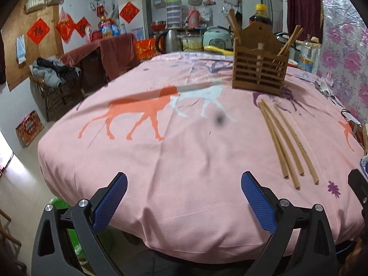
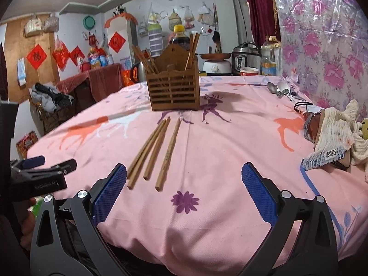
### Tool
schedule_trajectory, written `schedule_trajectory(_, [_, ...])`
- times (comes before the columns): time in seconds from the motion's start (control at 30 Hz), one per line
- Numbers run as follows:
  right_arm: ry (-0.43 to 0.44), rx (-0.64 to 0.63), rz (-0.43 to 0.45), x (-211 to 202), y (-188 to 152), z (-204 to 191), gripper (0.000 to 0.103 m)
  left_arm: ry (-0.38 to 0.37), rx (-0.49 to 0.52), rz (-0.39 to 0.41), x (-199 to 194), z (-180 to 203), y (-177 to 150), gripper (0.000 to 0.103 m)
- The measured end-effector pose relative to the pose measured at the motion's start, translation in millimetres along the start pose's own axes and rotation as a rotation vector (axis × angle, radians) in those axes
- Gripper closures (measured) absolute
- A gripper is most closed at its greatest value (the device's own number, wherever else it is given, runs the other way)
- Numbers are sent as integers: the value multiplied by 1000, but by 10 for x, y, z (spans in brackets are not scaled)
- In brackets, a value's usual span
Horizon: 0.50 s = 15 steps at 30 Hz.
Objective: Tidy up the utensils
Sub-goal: 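Withdraw the right tool from the holder toward the loose chopsticks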
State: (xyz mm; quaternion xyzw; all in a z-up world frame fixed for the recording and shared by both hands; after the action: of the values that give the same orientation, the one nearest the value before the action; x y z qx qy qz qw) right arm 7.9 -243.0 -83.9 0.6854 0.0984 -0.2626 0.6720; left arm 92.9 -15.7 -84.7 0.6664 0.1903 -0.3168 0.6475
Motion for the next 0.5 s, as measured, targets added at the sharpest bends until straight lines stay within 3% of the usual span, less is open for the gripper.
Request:
schedule_trajectory(0.1, [5,-30,-16,45,-34,-50,11,0,-11,-26,82,-34,-29,6])
schedule_trajectory(0.23, [23,-55,-51,126,-79,-85,30,3,-18,-55,175,-61,-66,6])
schedule_trajectory(0.5, [67,-88,-94,249,-142,-185,60,5,-30,-75,291,-124,-95,6])
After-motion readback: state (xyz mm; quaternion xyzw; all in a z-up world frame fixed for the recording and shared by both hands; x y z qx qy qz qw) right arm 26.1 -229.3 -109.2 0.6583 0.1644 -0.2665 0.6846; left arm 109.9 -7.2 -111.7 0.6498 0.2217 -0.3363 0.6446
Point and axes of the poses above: each gripper's, at about its wrist camera, not at the fingertips, and x roughly the way its jaws point, z to its right, y to its top, the point moved 1 cm from there along x, roughly the way its jaws point, and after that the axes turned 7 degrees about -y, right-handed, at the moved point
